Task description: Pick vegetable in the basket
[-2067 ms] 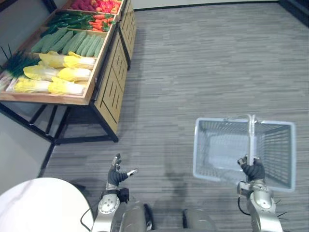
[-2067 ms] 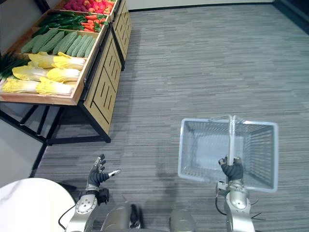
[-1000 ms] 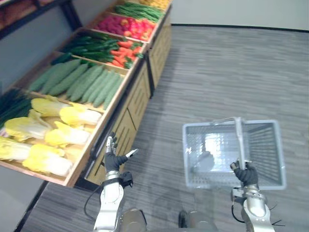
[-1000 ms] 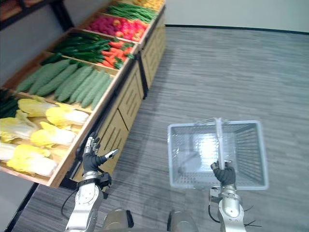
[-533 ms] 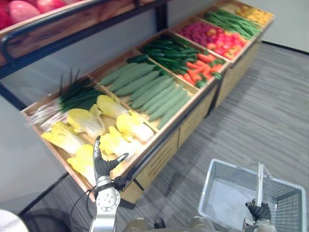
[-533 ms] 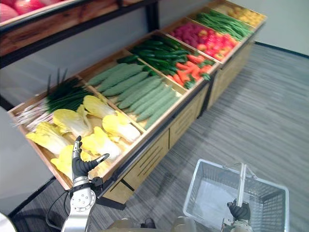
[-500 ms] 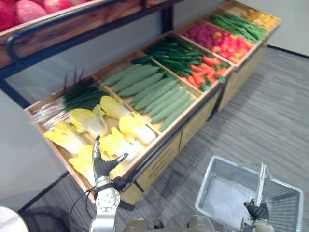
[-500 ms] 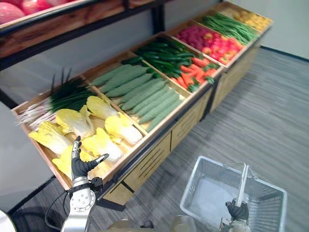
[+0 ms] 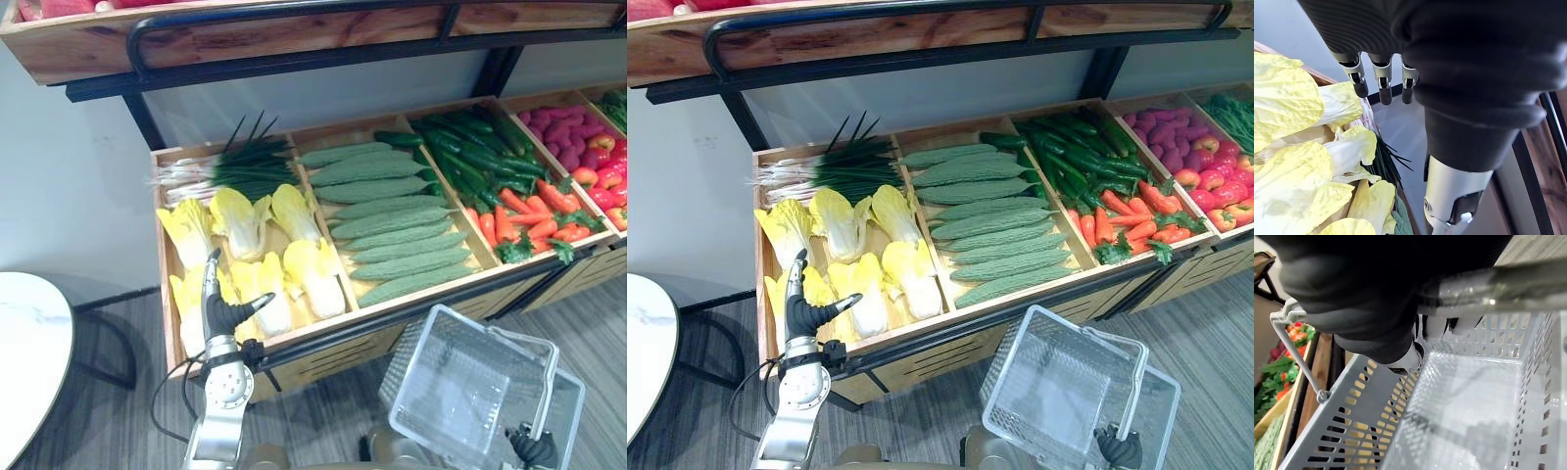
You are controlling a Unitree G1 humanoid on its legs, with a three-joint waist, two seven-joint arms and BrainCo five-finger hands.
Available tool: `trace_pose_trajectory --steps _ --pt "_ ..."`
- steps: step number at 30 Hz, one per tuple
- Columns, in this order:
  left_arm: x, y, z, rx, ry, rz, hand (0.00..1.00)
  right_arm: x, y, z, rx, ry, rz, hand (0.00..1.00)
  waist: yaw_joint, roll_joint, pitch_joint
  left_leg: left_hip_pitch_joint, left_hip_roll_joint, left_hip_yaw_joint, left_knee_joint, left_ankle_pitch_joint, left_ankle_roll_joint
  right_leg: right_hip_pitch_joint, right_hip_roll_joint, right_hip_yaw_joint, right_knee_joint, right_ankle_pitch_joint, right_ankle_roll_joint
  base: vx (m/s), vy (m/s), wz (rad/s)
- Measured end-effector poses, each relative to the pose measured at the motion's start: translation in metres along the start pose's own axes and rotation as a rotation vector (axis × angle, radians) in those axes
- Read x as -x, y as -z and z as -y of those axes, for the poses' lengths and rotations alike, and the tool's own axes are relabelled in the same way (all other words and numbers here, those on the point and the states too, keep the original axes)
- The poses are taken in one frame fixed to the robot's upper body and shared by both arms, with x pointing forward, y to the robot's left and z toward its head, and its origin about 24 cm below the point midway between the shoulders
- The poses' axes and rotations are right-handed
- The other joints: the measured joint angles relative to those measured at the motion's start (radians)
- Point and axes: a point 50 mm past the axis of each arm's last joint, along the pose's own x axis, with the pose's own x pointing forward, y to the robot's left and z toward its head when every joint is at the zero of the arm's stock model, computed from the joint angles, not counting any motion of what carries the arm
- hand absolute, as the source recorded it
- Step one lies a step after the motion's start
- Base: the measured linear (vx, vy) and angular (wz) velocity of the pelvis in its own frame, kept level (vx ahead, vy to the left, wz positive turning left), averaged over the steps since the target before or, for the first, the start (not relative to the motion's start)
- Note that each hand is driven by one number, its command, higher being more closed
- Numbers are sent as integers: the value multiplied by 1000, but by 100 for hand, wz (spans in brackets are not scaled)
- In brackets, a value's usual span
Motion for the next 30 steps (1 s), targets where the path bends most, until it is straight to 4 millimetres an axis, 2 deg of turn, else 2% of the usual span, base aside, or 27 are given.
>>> trace_pose_trajectory --steps 5,8,14,16,19,24,25,30 --pt "-11 7 5 -61 19 -23 0 -1 1 -5 -13 -13 -10 100 1 -18 -8 -18 -15 -10 -31 22 5 2 -26 -20 -33 14 7 -23 27 21" --pt "-27 13 6 -127 38 -30 0 -1 3 -7 -10 -24 -16 100 -3 -45 -9 -18 -28 -9 -70 48 4 -8 -35 -20 -43 19 8 13 -7 5" --pt "-52 13 13 -216 54 -13 0 -3 -1 -9 -13 -32 1 100 -11 -51 -4 -32 -29 23 -109 74 -15 -43 -33 -12 -50 25 4 16 -14 -5" --pt "-66 11 18 -256 70 -5 0 -6 -8 -13 -15 -49 26 100 -30 -53 6 -53 -23 59 -118 92 -15 -66 -30 -10 -54 33 -7 -4 -6 -4" --pt "-84 4 24 -293 92 13 0 -10 -21 -23 -14 -84 79 100 -32 -55 38 -53 -4 83 -145 114 -29 -94 -11 10 -73 60 -21 -2 -47 -24" --pt "-95 -3 40 -368 168 41 0 -15 -36 -32 -38 -114 129 100 -40 -56 86 -53 17 107 -169 133 -38 -115 11 23 -75 77 -37 -38 -61 -16" --pt "-96 -1 44 -403 193 40 100 -16 -39 -33 -49 -117 137 100 -41 -56 94 -53 25 118 -172 134 -38 -124 18 32 -72 80 -40 -40 -71 -18" --pt "-101 3 48 -483 231 32 100 -16 -49 -35 -67 -126 174 100 -43 -55 113 -52 26 131 -175 133 -38 -128 20 43 -68 82 -38 -52 -19 -8"
